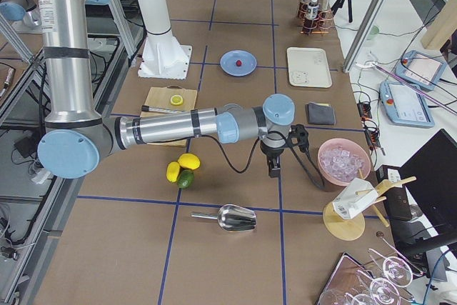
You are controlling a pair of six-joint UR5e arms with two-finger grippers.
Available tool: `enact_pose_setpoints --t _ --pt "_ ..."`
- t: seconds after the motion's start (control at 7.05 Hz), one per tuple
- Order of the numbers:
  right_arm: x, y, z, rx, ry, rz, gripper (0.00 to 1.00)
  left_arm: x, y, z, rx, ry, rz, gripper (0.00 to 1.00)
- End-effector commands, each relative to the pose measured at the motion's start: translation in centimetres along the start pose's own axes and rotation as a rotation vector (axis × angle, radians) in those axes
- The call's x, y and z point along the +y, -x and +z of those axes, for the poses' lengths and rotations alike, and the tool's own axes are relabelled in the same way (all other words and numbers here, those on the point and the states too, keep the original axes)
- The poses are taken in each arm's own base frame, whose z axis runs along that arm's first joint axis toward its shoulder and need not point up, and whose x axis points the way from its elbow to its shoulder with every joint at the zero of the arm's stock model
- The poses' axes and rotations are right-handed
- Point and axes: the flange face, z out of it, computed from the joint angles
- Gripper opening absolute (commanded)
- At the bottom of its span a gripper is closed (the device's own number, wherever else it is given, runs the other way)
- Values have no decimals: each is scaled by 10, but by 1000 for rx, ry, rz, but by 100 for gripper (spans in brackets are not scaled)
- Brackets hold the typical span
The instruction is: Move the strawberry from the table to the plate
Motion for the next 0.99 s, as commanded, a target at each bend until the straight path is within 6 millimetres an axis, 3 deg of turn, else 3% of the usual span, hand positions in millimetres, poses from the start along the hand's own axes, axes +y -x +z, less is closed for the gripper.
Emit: enact_pose_setpoints --t 0.0,0.43,0.57,0.85 --pt "19 -42 -1 -6 53 -34 100 -3 12 -11 1 68 -58 100" --pt "34 -34 -6 -6 41 -35 100 -1 28 6 7 63 -52 100" --pt "24 -31 -12 32 38 -47 100 0 30 9 8 69 -55 100" --pt "61 -34 -8 40 47 -54 100 6 28 8 -2 70 -47 100"
